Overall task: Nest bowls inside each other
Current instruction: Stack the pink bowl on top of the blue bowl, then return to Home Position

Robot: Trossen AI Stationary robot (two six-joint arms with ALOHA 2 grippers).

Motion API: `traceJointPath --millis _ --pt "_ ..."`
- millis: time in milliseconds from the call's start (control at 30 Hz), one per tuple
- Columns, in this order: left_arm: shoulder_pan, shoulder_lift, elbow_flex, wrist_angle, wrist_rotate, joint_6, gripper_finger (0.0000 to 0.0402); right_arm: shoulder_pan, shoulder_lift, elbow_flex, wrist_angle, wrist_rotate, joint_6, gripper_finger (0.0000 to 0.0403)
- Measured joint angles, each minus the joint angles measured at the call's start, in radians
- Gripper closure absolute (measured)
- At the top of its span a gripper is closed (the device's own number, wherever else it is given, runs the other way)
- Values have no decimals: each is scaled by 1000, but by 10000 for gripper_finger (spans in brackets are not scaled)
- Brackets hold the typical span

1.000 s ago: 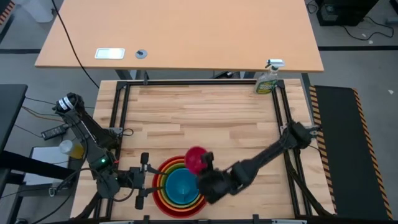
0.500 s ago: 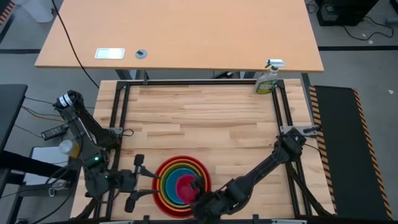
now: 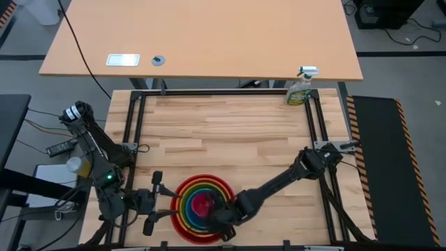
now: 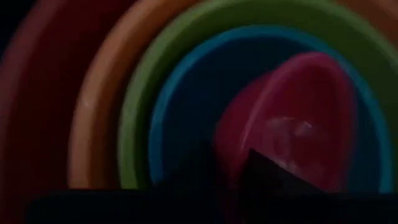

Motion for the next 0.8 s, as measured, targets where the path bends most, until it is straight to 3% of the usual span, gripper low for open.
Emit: traceJointPath --millis 167,333,633,800 --pt "0 0 0 -4 -1 -2 189 -34 0 -2 -1 -125 32 259" --pt "0 0 0 -5 0 -3 189 -37 -39 -2 -64 -106 96 207" --pt "5 1 -29 -7 0 -10 189 -13 -158 -10 -264 101 113 206" --pt "5 1 -39 -6 -1 -17 190 -33 -269 -161 -236 152 120 207"
